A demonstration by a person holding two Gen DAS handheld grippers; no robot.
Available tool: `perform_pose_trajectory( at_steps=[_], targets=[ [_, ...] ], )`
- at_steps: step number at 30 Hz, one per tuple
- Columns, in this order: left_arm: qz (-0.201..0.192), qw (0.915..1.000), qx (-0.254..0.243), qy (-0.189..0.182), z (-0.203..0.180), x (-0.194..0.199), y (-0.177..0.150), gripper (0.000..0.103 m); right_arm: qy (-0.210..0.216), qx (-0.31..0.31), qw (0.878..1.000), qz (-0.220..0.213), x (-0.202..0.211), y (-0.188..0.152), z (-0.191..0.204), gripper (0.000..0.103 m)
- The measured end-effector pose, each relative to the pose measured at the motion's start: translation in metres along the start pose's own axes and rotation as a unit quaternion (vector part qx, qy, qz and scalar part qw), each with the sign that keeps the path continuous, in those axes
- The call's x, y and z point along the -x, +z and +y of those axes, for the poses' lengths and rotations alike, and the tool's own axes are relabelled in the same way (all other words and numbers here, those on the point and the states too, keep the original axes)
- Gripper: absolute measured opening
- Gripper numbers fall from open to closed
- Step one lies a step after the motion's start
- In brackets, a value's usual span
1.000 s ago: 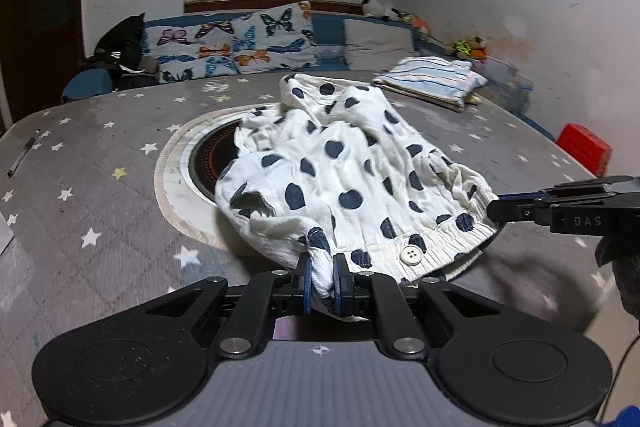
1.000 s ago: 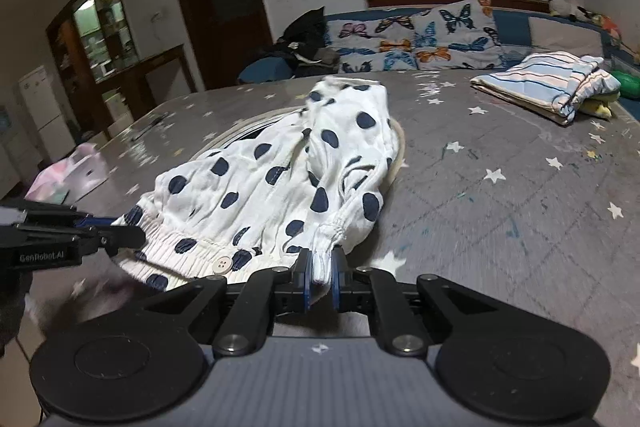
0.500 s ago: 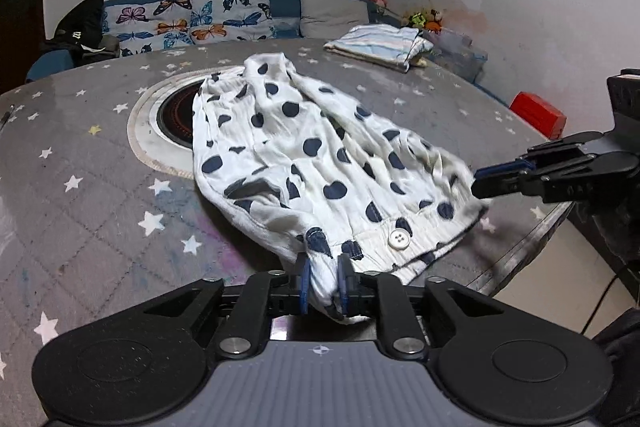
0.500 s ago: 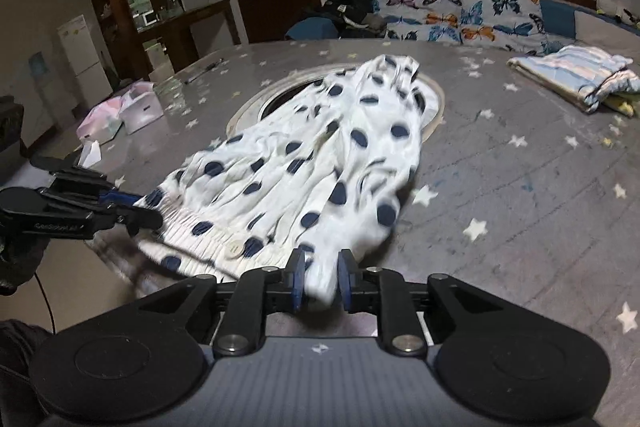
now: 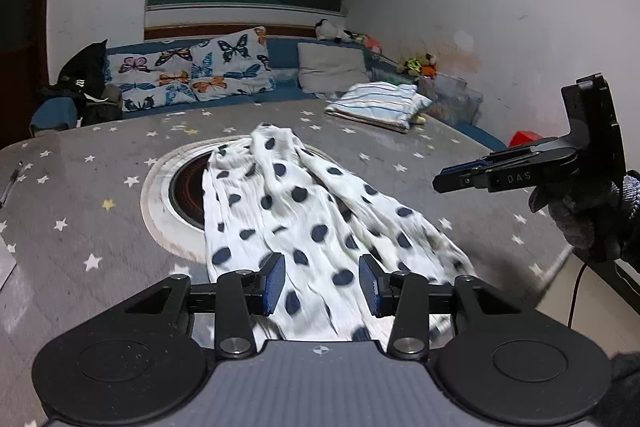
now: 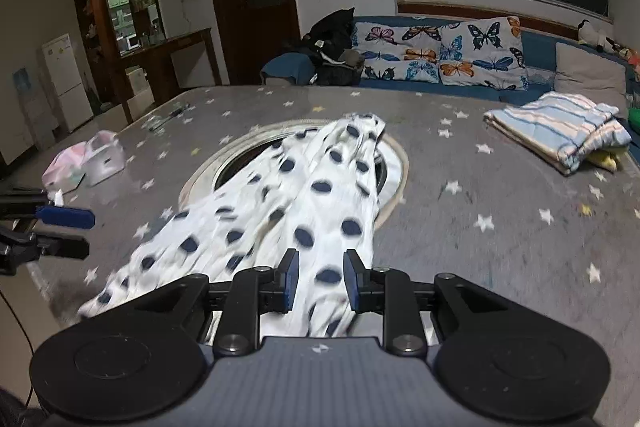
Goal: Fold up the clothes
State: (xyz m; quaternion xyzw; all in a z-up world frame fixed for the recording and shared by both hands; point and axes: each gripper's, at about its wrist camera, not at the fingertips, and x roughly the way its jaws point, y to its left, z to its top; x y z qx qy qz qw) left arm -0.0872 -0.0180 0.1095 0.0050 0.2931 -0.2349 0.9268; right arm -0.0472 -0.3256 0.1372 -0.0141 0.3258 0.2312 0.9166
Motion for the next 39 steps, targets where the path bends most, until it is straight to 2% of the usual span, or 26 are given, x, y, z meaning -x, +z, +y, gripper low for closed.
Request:
perform_pose_trajectory(
  at_steps=[6,12,16,19,29,39],
  targets=[
    [0.017,0.9997,0.014,0.005,0.01,-0.044,0.012,0.041,0.004,0.004,1.0,-0.008,-0.032,0.034,-0.011,0.024],
    [0.049,0.9983,0.029,-0.002,0.016,-0.083,0.01,0.038,0.002,0.012,1.0,-0.006,-0.071,0.073,-0.027,0.027],
    [0.064,0.9973,0.033,-0.017,0.016,-0.093,0.006,0.038,0.006,0.004,1.0,0.001,-0.103,0.095,-0.041,0.03],
    [0.072,0.9966,0.034,-0.023,0.018,-0.098,0.005,0.038,0.005,-0.001,1.0,0.012,-0.13,0.11,-0.05,0.036],
    [0.093,0.9939,0.049,-0.034,0.026,-0.112,0.002,0.038,0.012,-0.017,0.999,0.044,-0.217,0.135,-0.065,0.036],
    [0.096,0.9931,0.053,-0.04,0.03,-0.116,0.004,0.038,0.023,-0.042,0.997,0.062,-0.262,0.137,-0.074,0.036]
  ],
)
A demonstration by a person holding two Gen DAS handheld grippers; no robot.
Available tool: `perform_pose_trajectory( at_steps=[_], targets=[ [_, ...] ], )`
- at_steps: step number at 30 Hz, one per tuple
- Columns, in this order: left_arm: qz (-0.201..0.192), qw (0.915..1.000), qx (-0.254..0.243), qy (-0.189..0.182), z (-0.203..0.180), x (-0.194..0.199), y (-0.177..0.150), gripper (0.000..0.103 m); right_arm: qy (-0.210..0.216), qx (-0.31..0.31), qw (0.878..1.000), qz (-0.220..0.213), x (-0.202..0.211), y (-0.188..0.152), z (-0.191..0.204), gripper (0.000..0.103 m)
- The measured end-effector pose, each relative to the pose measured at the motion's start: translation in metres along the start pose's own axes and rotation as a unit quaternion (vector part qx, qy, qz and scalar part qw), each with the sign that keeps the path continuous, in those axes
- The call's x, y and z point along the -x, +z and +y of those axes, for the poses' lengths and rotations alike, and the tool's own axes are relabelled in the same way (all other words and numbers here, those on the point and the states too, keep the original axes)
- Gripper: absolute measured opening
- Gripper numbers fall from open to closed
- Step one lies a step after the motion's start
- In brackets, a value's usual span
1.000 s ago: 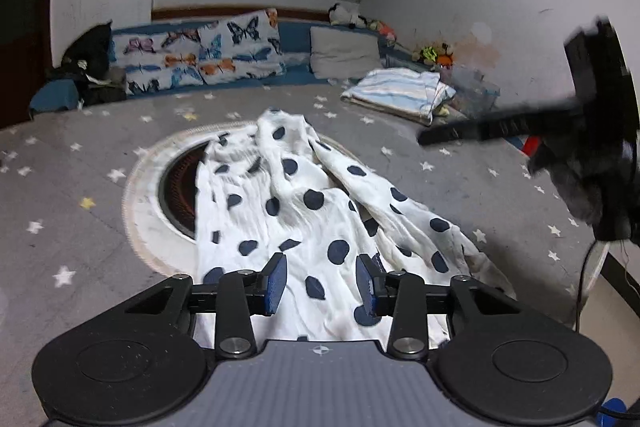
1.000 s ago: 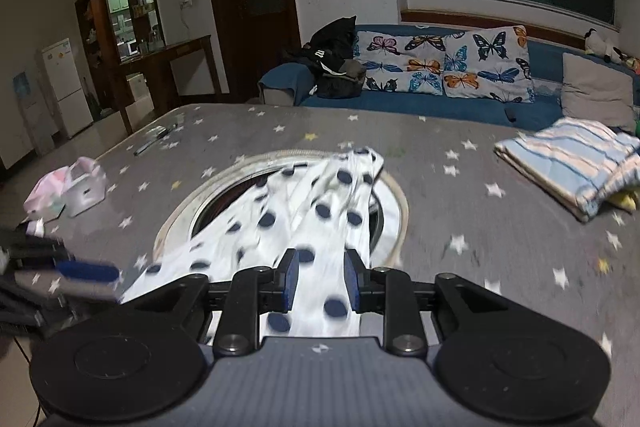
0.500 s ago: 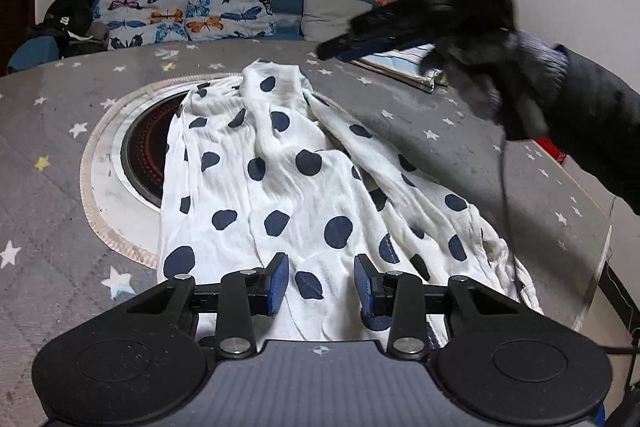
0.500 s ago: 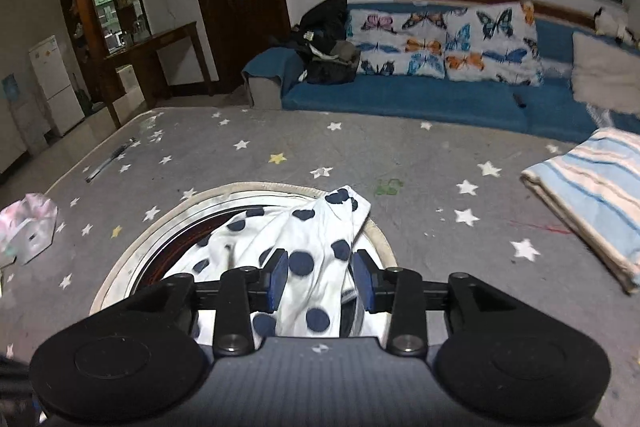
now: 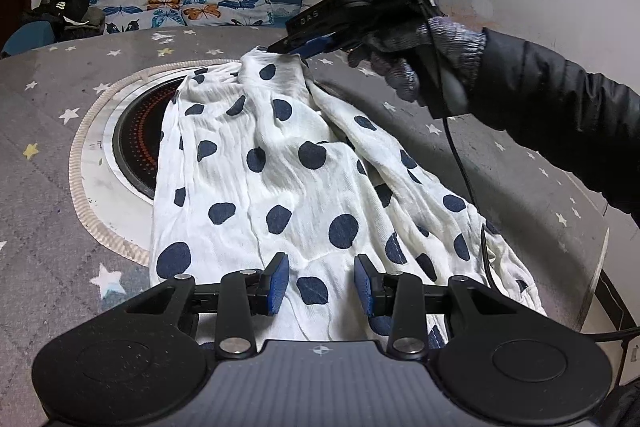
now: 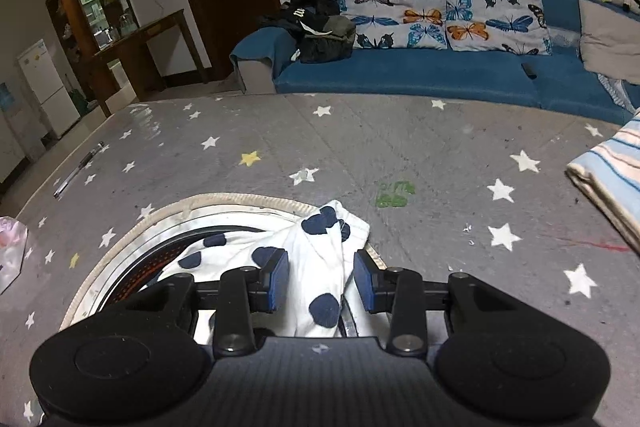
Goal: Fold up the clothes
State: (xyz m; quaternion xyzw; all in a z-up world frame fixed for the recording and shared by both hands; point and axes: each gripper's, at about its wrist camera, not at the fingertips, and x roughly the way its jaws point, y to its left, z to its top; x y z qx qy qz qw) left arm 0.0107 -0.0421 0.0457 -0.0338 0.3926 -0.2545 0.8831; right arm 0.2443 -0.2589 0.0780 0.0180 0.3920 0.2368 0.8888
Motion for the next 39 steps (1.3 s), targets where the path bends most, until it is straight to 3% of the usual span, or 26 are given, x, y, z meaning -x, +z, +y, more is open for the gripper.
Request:
perform_pose_trajectory(
  at_steps=[6,12,21,28,35,39],
  targets=[
    [0.0,1.0,0.0,-0.001,-0.001,-0.001,0.0,0.04,0.006,-0.002,1.0,0.008,-0.013,-0.004,0.001,0.034],
    [-0.001,1.0,0.0,-0.001,-0.001,-0.002,0.001,0.04,0.012,-0.005,1.0,0.006,-0.015,-0.006,0.002,0.005],
    [-0.004,1.0,-0.003,0.005,-0.001,-0.002,-0.001,0.04,-0.022,0.018,0.999,-0.033,0.032,0.005,0.001,0.004],
    [-0.007,0.9999,-0.004,0.006,-0.002,-0.002,-0.003,0.04,-0.075,0.019,0.995,-0.057,0.079,0.004,-0.019,0.004],
    [-0.008,0.9999,-0.009,0.008,-0.002,0.001,-0.005,0.04,-0.147,-0.005,0.988,-0.053,0.126,-0.028,-0.054,0.004],
    [-0.008,0.9999,-0.011,0.008,-0.002,0.0,-0.006,0.04,-0.177,-0.022,0.984,-0.027,0.143,-0.059,-0.069,0.004]
  ],
)
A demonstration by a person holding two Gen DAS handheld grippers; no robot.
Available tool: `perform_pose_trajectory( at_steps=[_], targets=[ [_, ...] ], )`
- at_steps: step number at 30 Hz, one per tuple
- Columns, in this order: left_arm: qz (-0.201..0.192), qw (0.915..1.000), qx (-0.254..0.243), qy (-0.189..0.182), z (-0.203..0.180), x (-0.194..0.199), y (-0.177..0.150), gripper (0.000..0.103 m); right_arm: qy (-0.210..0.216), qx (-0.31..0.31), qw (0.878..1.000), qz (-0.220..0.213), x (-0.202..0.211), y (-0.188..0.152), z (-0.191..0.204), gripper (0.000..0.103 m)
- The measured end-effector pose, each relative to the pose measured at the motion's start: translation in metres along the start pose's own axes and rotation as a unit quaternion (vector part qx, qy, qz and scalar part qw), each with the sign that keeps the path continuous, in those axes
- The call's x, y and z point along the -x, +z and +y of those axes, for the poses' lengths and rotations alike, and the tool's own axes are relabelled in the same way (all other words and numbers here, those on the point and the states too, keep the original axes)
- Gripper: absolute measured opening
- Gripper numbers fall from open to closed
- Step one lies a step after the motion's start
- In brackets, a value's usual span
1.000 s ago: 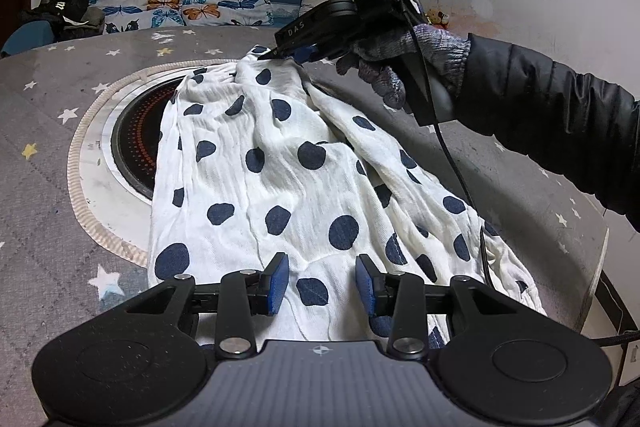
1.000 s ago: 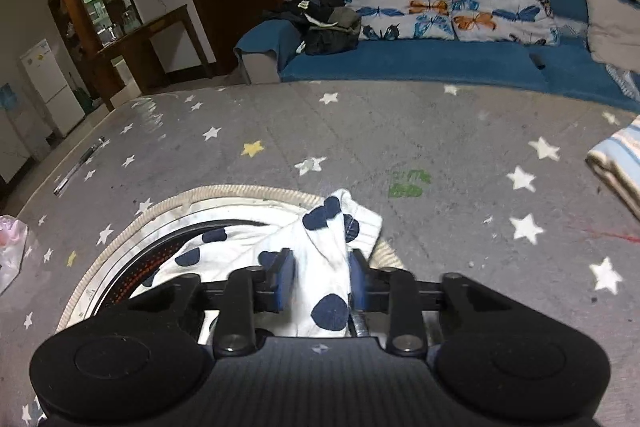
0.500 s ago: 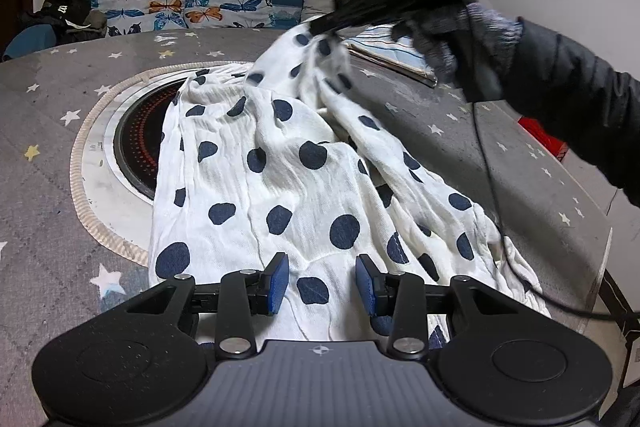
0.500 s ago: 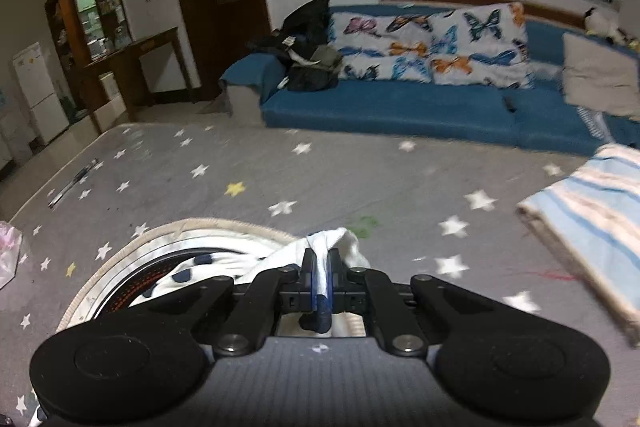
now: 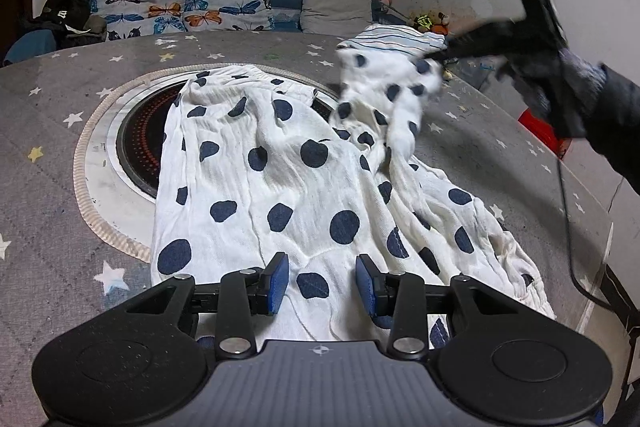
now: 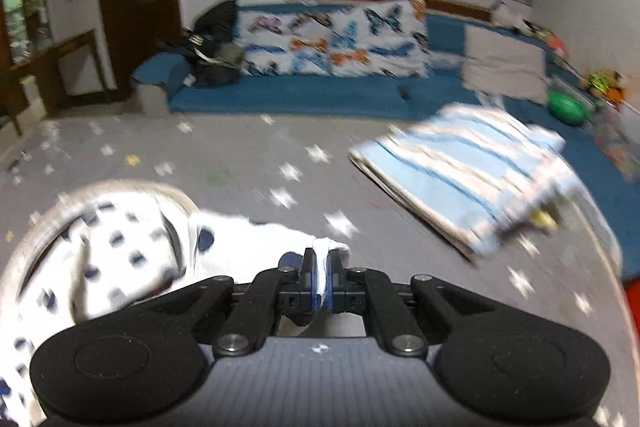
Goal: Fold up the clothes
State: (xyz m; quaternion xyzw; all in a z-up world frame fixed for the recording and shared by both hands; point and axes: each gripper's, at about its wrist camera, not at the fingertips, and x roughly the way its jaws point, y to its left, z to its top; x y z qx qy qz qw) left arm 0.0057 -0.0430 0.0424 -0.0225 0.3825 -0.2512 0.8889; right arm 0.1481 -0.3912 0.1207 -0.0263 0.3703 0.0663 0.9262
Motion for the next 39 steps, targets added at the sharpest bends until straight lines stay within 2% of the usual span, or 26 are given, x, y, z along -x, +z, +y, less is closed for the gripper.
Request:
perform_pose_trajectory(
  at_steps=[3,6,9,16,18,21,25,30,36,37,39],
  targets=[
    [0.0,1.0,-0.002,0.001,0.0,0.0,0.0,0.04,-0.011,0.006,0.999,0.036,0.002,-0.023,-0.007,0.013],
    [0.003,1.0,-0.005,0.002,-0.001,0.0,0.001,0.041,-0.022,0.014,0.998,0.06,0.005,-0.045,-0.012,0.018],
    [0.006,0.9999,-0.008,0.005,-0.003,0.001,0.003,0.041,-0.027,0.005,0.998,0.053,0.013,-0.05,-0.018,0.021],
    [-0.015,0.9993,-0.028,0.018,-0.003,0.012,0.024,0.042,-0.01,-0.019,1.0,0.004,0.018,-0.028,-0.024,0.027],
    [-0.025,0.9988,-0.032,0.029,-0.001,0.012,0.036,0.043,0.001,-0.016,1.0,0.009,0.007,-0.024,-0.019,0.028],
    [-0.037,0.9978,-0.034,0.044,0.005,0.008,0.056,0.044,0.017,-0.015,0.999,0.024,-0.012,-0.023,-0.011,0.037],
    [-0.039,0.9968,-0.031,0.062,0.012,-0.001,0.075,0.044,0.021,-0.014,0.999,0.047,-0.04,-0.025,-0.004,0.037],
    [-0.032,0.9971,-0.02,0.066,0.018,-0.004,0.069,0.049,0.009,0.002,0.998,0.056,-0.062,-0.022,0.001,0.038],
    [-0.017,0.9934,-0.001,0.114,0.039,-0.016,0.065,0.049,-0.024,0.035,0.998,0.05,-0.075,-0.001,0.012,0.04],
    [-0.016,0.9931,0.0,0.116,0.04,-0.015,0.064,0.049,-0.024,0.043,0.998,0.043,-0.073,0.003,0.016,0.04],
    [-0.014,0.9931,0.002,0.116,0.041,-0.011,0.058,0.049,0.002,0.055,0.998,0.031,-0.066,0.011,0.03,0.04]
  ],
)
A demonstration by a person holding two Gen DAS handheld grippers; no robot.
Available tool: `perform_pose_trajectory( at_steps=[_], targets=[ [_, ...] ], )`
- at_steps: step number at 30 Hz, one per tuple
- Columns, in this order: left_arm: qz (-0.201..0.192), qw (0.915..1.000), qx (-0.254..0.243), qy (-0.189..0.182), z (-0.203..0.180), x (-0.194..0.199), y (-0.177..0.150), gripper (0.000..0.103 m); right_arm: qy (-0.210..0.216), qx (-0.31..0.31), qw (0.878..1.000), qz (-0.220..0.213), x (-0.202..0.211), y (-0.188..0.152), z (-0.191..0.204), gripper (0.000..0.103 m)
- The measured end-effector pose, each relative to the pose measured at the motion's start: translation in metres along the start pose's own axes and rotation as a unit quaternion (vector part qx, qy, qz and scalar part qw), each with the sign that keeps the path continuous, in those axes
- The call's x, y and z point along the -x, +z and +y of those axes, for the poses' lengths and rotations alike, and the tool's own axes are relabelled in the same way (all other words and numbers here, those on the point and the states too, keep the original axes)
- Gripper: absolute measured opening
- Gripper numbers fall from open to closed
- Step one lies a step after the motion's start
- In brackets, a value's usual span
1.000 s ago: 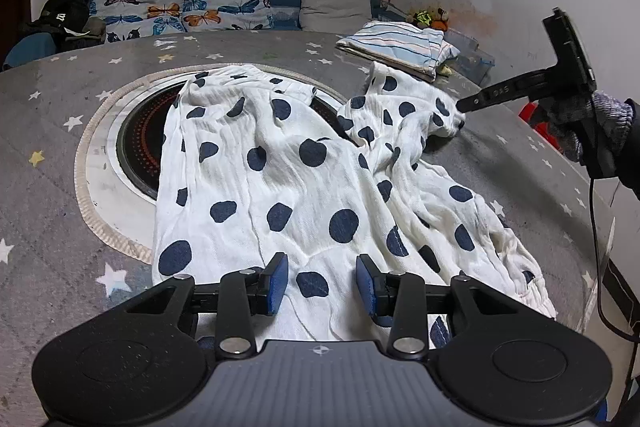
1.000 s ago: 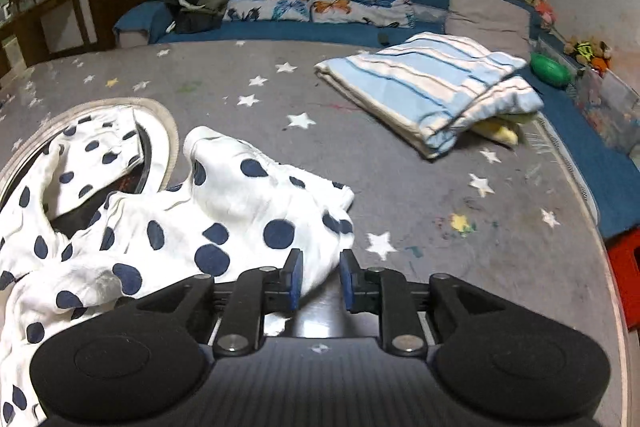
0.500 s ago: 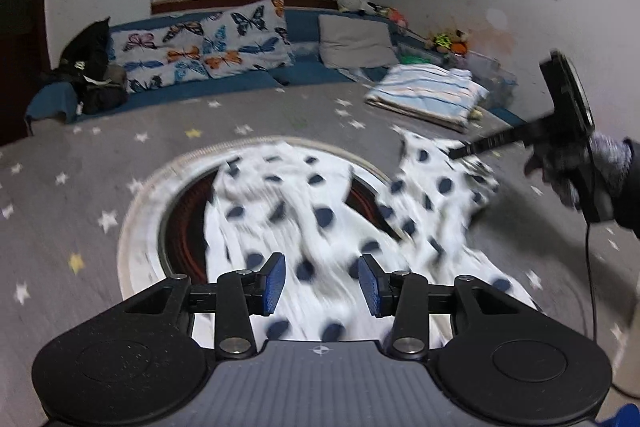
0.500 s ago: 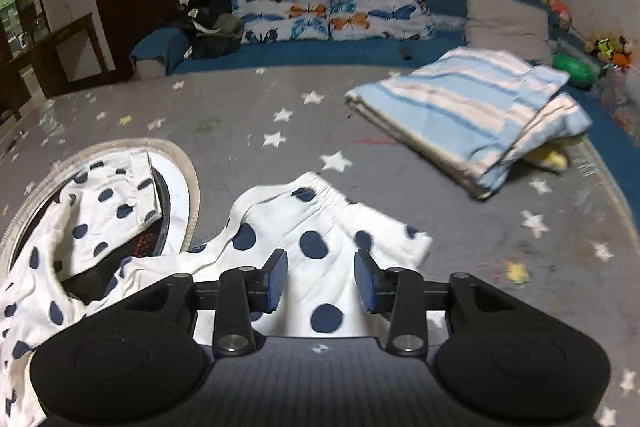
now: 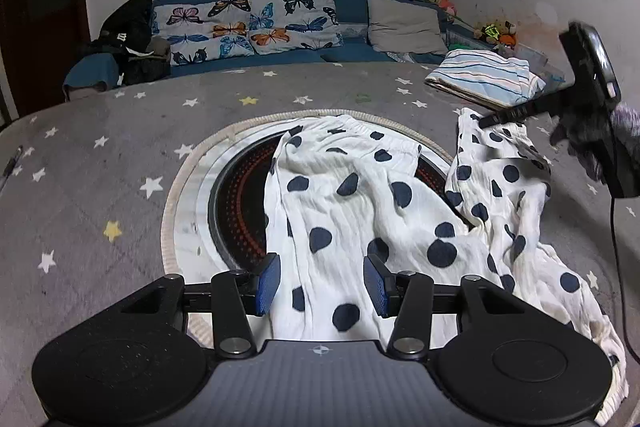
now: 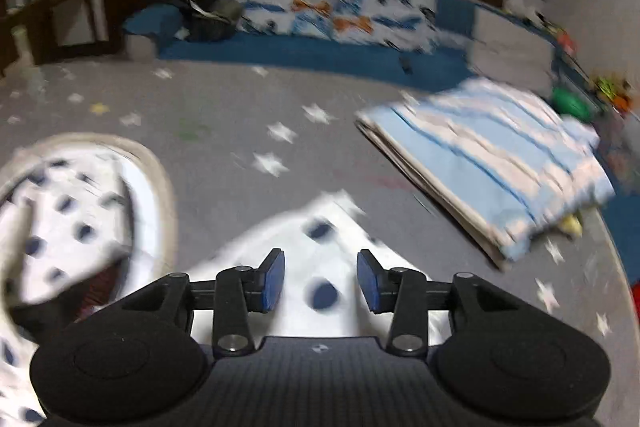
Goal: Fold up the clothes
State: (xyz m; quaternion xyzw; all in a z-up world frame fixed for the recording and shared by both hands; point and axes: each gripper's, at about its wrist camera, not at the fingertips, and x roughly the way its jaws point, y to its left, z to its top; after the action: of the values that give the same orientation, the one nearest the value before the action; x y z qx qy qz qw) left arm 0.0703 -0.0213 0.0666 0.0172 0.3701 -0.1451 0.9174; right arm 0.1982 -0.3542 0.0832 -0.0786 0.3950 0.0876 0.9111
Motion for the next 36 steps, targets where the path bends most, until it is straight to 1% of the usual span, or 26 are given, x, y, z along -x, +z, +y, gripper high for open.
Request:
perform_pose_trajectory(
  at_steps=[2,5,7,9,11,13,14,16,18,20,21,23,24,28,36],
  targets=[
    [0.002,1.0,0.002,0.001,0.002,0.004,-0.006,0.049,0.035,0.014,0.999,-0.01,0.007,0.008,0.014,0.04],
    [0.006,0.9999,0.009,0.005,0.004,0.011,-0.017,0.049,0.089,0.045,0.995,-0.001,0.007,0.015,0.044,0.04],
    [0.008,0.9998,0.014,0.009,0.005,0.016,-0.024,0.049,0.111,0.065,0.992,0.012,-0.001,0.018,0.064,0.038],
    [0.01,0.9998,0.016,0.007,0.006,0.019,-0.029,0.048,0.118,0.083,0.989,0.025,-0.011,0.019,0.081,0.038],
    [0.012,0.9998,0.017,0.004,0.006,0.02,-0.033,0.046,0.117,0.094,0.988,0.036,-0.02,0.02,0.091,0.038],
    [0.014,0.9998,0.017,0.001,0.007,0.021,-0.037,0.04,0.113,0.104,0.987,0.045,-0.027,0.022,0.097,0.037],
    [0.015,0.9998,0.016,0.001,0.006,0.021,-0.039,0.039,0.111,0.109,0.987,0.048,-0.029,0.023,0.1,0.035],
    [0.018,0.9997,0.015,-0.001,0.006,0.019,-0.041,0.033,0.108,0.121,0.985,0.055,-0.032,0.024,0.106,0.029],
    [0.018,0.9997,0.014,-0.002,0.006,0.017,-0.042,0.03,0.104,0.135,0.984,0.059,-0.034,0.024,0.112,0.026],
    [0.016,0.9998,0.013,-0.002,0.006,0.016,-0.043,0.024,0.093,0.148,0.983,0.059,-0.036,0.025,0.119,0.026],
    [0.016,0.9998,0.013,-0.003,0.007,0.016,-0.043,0.019,0.087,0.157,0.982,0.058,-0.037,0.026,0.122,0.026],
    [0.014,0.9998,0.012,-0.002,0.007,0.017,-0.044,0.014,0.077,0.175,0.98,0.055,-0.04,0.027,0.129,0.026],
    [0.013,0.9999,0.01,-0.001,0.008,0.017,-0.045,0.01,0.073,0.182,0.979,0.054,-0.042,0.029,0.132,0.026],
    [0.009,0.9999,0.009,0.005,0.009,0.019,-0.047,0.005,0.055,0.206,0.976,0.046,-0.05,0.036,0.144,0.026],
    [0.001,0.9993,0.008,0.036,0.014,0.027,-0.05,0.002,0.03,0.226,0.974,0.011,-0.079,0.058,0.178,0.026]
  ],
)
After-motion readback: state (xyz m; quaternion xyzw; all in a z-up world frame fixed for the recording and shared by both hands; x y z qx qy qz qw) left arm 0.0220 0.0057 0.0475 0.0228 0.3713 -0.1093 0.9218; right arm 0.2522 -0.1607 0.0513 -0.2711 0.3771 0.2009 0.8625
